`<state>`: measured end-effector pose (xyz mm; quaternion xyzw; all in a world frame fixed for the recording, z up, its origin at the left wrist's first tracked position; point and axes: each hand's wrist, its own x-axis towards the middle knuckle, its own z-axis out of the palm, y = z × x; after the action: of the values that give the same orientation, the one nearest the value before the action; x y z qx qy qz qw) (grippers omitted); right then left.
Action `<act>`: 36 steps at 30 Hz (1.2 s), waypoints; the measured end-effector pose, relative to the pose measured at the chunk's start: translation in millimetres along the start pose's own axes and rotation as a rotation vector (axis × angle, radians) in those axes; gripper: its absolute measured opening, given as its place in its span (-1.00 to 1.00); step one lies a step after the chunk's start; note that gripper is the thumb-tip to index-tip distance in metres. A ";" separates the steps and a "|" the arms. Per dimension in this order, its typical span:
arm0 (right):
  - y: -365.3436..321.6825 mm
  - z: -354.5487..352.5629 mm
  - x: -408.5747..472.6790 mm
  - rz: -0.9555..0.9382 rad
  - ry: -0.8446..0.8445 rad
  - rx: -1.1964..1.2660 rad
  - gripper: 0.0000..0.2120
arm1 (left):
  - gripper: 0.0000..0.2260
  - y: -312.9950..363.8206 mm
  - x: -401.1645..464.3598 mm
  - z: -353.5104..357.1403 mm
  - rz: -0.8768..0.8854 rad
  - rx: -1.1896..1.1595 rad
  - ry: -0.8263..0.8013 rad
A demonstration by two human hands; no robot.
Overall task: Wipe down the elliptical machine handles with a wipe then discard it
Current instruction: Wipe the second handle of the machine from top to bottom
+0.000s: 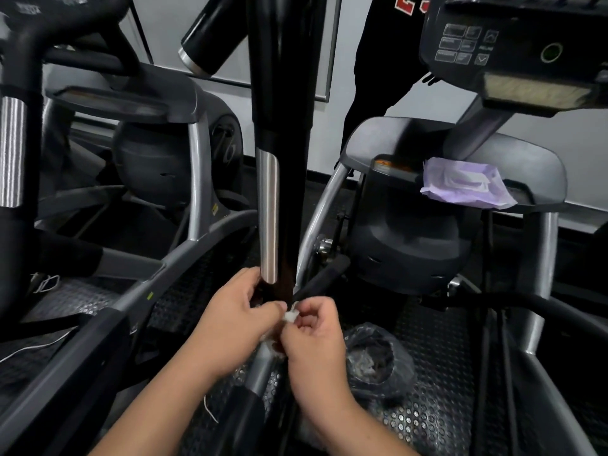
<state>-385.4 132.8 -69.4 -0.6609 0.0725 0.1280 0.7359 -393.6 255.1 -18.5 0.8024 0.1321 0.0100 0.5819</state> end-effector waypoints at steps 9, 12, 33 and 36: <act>3.6 -0.8 -6.8 -0.020 -0.031 -0.096 -0.70 | -0.77 -38.5 -43.9 15.5 0.123 0.129 0.508; -2.7 -0.5 -9.6 -0.067 -0.039 -0.123 -0.73 | -0.81 -40.2 -55.4 40.3 0.121 0.086 0.507; -18.0 -15.6 25.0 -0.086 -0.181 -0.420 -0.77 | -0.78 -21.0 -18.0 21.5 -0.110 -0.367 0.341; -19.2 -17.2 25.7 -0.086 -0.189 -0.422 -0.79 | -0.79 -13.0 -18.5 17.7 -0.067 -0.511 0.349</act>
<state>-354.3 116.4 -60.2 -0.7875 -0.0534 0.1703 0.5898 -411.0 238.2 -33.9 0.6116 0.2496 0.1614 0.7332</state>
